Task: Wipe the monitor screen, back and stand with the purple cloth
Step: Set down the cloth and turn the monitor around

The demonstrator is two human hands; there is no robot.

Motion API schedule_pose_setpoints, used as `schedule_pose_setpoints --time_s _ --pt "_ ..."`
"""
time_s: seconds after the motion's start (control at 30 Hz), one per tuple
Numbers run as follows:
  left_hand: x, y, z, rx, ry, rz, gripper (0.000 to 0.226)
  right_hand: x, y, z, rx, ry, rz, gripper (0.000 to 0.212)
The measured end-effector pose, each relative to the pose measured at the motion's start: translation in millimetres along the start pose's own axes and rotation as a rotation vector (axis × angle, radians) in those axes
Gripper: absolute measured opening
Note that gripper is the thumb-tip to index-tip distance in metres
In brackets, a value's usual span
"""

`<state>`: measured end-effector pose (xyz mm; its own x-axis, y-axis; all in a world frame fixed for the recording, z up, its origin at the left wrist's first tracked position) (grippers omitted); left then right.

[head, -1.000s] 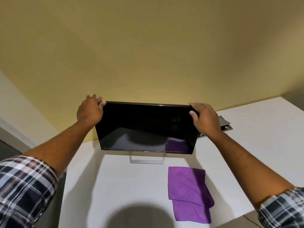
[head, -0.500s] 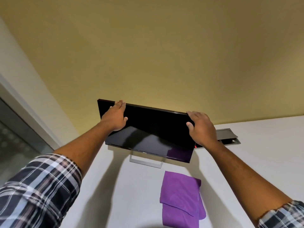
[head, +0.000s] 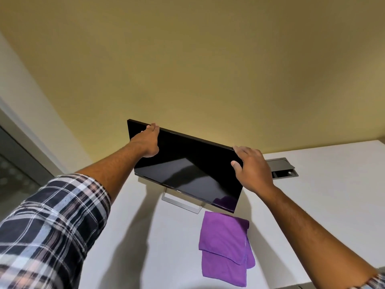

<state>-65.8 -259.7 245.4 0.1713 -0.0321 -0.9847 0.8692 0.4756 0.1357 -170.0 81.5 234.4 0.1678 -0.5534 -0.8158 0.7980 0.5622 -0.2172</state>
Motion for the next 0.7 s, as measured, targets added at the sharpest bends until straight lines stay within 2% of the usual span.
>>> schedule_pose_setpoints --time_s 0.37,0.7 --pt "-5.1 -10.8 -19.5 0.127 0.037 0.006 0.095 -7.0 44.6 12.7 0.042 0.013 -0.099 0.056" --pt "-9.0 -22.9 -40.2 0.186 0.044 0.023 0.094 -9.8 76.1 30.0 0.111 0.05 -0.102 0.061"
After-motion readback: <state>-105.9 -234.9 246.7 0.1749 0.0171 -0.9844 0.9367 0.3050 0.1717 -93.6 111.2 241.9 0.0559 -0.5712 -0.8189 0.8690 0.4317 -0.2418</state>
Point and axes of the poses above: each hand's wrist, its own y-axis away from the middle knuckle, its own x-axis out of the palm, z = x × y, the point moved 9 cm from there along -y, towards the middle knuckle, and after that the axes turned 11 degrees about -y, right-handed, at the moved point
